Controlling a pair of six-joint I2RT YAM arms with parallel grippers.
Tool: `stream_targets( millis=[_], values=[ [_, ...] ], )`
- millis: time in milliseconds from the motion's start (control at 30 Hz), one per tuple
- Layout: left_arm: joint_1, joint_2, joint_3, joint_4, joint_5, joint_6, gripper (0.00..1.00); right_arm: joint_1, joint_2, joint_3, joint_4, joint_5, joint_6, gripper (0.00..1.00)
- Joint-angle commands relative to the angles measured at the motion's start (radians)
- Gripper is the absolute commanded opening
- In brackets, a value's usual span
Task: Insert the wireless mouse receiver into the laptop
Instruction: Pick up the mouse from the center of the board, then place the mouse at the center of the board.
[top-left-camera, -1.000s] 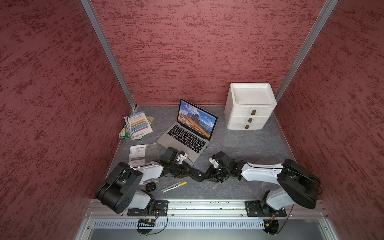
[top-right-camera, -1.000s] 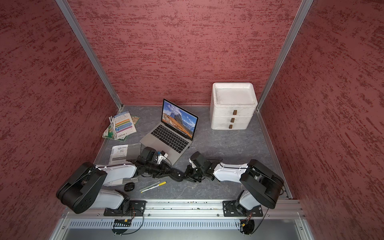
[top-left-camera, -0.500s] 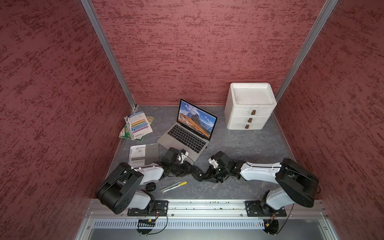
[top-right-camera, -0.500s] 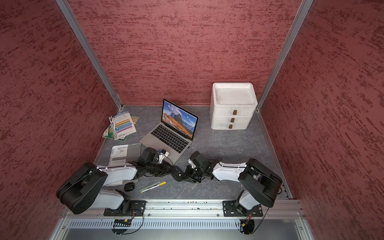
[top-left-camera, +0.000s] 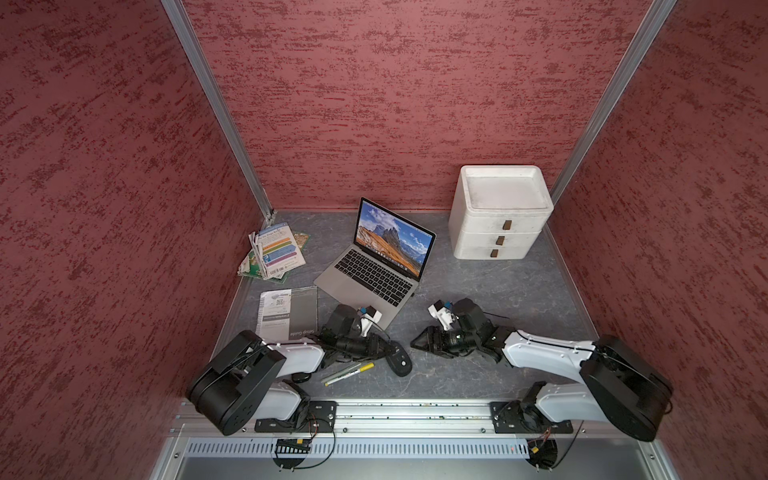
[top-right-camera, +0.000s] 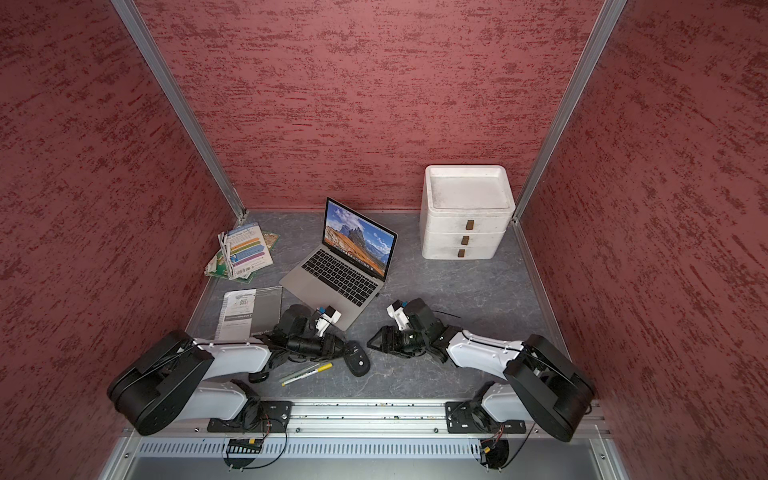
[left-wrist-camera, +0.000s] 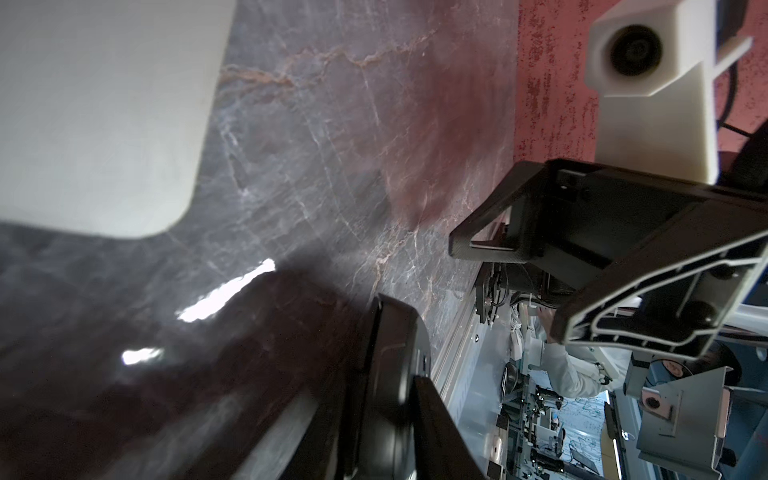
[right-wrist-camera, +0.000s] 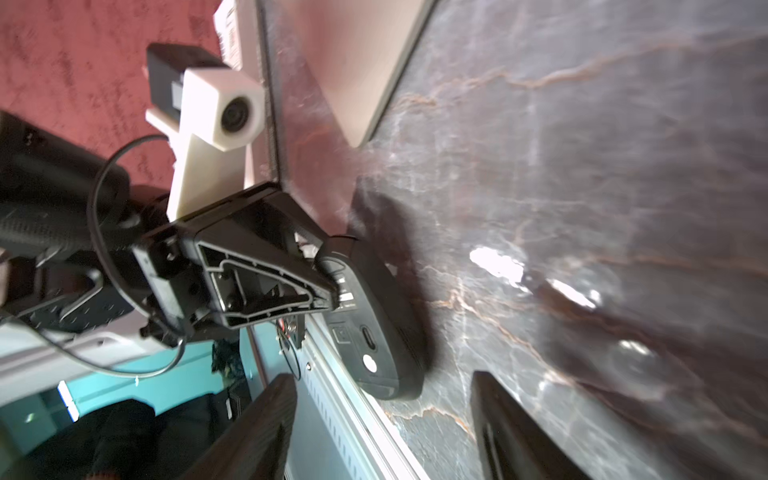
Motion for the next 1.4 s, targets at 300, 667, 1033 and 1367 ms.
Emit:
stream_targets(
  millis=[300,667,1033,1367],
  values=[
    [-0.004,0.075,-0.029,0.554,0.152,-0.140,0.26,-0.002,0.148,0.011,0.400,-0.333,-0.064,0.73],
    [0.009,0.104,-0.034,0.606,0.066,-0.170,0.51,-0.027,-0.040,0.016,0.134,-0.125,-0.164,0.27],
    [0.249,-0.553,0.155,-0.580,-0.437,0.186,0.84,0.069,0.151,0.629,-1.177,0.935,-0.490,0.24],
    [0.331,-0.566,0.216,-0.705,-0.509,0.226,0.84,0.172,0.508,0.915,-1.340,1.236,-0.467,0.30]
  ],
)
